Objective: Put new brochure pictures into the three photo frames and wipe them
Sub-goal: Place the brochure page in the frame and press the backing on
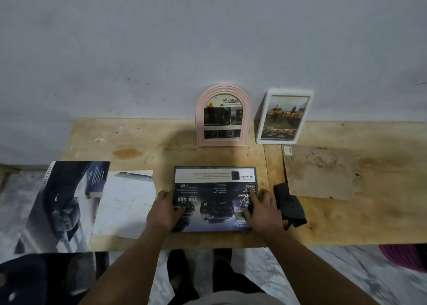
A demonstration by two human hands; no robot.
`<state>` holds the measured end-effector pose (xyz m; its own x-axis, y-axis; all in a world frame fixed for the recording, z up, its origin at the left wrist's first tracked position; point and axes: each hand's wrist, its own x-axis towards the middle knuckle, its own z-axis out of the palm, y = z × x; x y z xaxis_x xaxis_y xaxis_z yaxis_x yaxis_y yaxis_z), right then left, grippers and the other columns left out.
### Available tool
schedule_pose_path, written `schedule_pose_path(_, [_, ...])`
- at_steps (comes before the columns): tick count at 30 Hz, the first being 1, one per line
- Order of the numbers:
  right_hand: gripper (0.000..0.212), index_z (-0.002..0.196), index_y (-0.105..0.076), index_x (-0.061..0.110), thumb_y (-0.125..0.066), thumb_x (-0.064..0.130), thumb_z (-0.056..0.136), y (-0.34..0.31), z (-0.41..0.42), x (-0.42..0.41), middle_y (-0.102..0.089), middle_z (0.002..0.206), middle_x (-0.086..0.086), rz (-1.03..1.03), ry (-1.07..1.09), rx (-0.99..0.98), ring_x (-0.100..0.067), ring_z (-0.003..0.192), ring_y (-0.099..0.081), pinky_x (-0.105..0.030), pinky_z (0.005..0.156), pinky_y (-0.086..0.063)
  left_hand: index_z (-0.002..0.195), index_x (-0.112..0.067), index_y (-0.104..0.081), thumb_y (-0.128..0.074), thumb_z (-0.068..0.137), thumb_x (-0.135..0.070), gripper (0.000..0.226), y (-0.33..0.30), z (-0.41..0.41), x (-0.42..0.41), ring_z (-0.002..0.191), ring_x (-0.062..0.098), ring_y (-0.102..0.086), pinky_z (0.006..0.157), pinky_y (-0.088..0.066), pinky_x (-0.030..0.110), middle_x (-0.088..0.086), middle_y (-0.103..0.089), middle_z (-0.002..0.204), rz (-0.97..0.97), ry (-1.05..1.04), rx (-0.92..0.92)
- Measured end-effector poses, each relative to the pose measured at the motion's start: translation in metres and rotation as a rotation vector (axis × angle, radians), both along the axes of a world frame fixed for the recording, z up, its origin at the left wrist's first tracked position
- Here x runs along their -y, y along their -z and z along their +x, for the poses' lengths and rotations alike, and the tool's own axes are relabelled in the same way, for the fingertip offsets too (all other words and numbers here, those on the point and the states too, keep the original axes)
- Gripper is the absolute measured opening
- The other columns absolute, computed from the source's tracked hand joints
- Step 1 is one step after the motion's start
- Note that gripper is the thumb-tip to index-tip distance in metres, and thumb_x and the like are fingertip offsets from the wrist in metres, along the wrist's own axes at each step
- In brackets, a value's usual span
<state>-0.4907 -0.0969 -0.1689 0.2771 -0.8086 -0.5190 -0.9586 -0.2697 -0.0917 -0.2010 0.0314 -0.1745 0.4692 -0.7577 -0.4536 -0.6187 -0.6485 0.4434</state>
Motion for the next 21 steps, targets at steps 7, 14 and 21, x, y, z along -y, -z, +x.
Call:
schedule_pose_path(7, [0.077,0.158,-0.010,0.031,-0.046,0.061,0.097,0.003,0.007,0.006,-0.026,0.150,-0.013,-0.043,0.016,0.024,-0.034,0.137,-0.037,-0.049,0.102,-0.050,0.142,-0.025,-0.048,-0.072,0.088,-0.040,0.061,0.002,0.000,0.000,0.104,0.031,-0.066,0.080,-0.058,0.042,0.006,-0.052,0.126,0.030,0.061,0.075])
schedule_pose_path(14, [0.071,0.151,-0.022,0.033,-0.051,0.062,0.094,0.002,-0.002,0.014,-0.038,0.141,-0.008,-0.045,0.054,0.152,-0.030,0.128,-0.047,-0.050,0.093,-0.055,0.144,-0.025,-0.045,-0.074,0.087,-0.038,0.066,0.004,0.000,-0.001,0.108,0.032,-0.064,0.080,-0.058,0.043,0.006,-0.051,0.128,0.049,0.070,0.101])
schedule_pose_path(21, [0.028,0.117,-0.060,0.022,-0.054,0.044,0.099,-0.014,-0.055,0.053,-0.061,0.115,-0.006,-0.300,0.601,0.502,-0.028,0.103,-0.061,-0.042,0.085,-0.054,0.144,-0.024,-0.045,-0.067,0.090,-0.047,0.063,0.008,0.000,-0.001,0.109,0.033,-0.064,0.080,-0.057,0.040,0.006,-0.050,0.133,0.052,0.060,0.103])
